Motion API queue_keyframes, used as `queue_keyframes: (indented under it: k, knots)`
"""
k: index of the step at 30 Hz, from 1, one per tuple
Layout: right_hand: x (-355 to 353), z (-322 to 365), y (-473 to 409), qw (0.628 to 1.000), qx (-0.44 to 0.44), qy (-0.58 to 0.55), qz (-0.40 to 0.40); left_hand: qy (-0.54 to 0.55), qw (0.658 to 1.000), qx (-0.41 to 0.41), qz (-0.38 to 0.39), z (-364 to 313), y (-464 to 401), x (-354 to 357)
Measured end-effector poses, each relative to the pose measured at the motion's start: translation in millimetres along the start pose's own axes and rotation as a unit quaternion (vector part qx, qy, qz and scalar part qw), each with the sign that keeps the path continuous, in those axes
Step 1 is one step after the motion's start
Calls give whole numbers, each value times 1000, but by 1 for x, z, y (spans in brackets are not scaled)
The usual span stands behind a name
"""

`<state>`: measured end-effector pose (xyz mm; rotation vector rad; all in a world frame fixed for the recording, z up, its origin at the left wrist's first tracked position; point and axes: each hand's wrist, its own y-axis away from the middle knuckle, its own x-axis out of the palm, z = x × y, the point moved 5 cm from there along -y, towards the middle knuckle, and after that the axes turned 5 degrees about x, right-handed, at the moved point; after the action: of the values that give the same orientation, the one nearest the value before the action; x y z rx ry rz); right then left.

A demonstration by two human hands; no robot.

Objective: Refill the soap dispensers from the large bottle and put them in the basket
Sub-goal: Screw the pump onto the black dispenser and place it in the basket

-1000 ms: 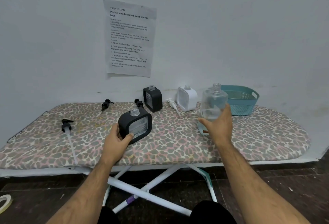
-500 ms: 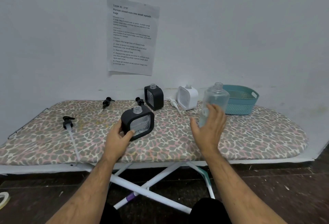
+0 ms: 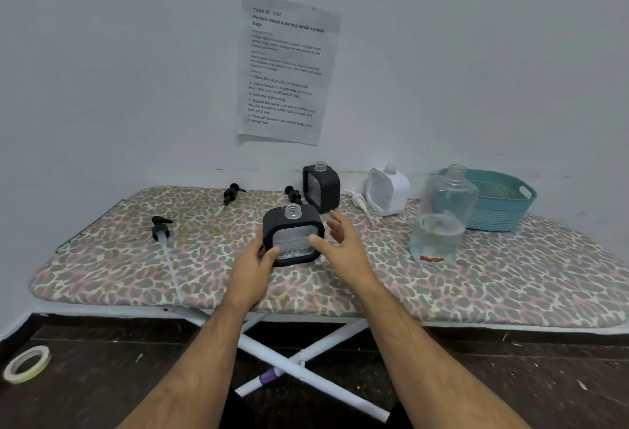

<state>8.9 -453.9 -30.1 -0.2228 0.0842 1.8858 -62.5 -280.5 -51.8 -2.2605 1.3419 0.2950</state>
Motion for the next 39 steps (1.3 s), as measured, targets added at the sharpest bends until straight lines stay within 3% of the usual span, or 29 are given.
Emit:
queue_keyframes:
  k: [4,9,17,21,30,39]
  knots:
    - [17,-6,-9,999,-13,-15,35,-2,1000,14,3,-1,-1,-1]
    - [29,-2,-14,998,-10,-60,1,23,1000,14,9,-3,-1,-2]
    - [39,-16,-29,998,-11,-46,-42,207,976,-48,41,9,-11,-3]
    - [40,-19,-29,997,-18,-52,-49,240,967,-84,6,13,-21,-13]
    - [37,-21,-29,996,-36,-50,-61,97,982,-53,-155,20,-92,-57]
    - [37,-27,-34,994,-63,-60,-72,-150,970,-86,-171,49,-178,-82]
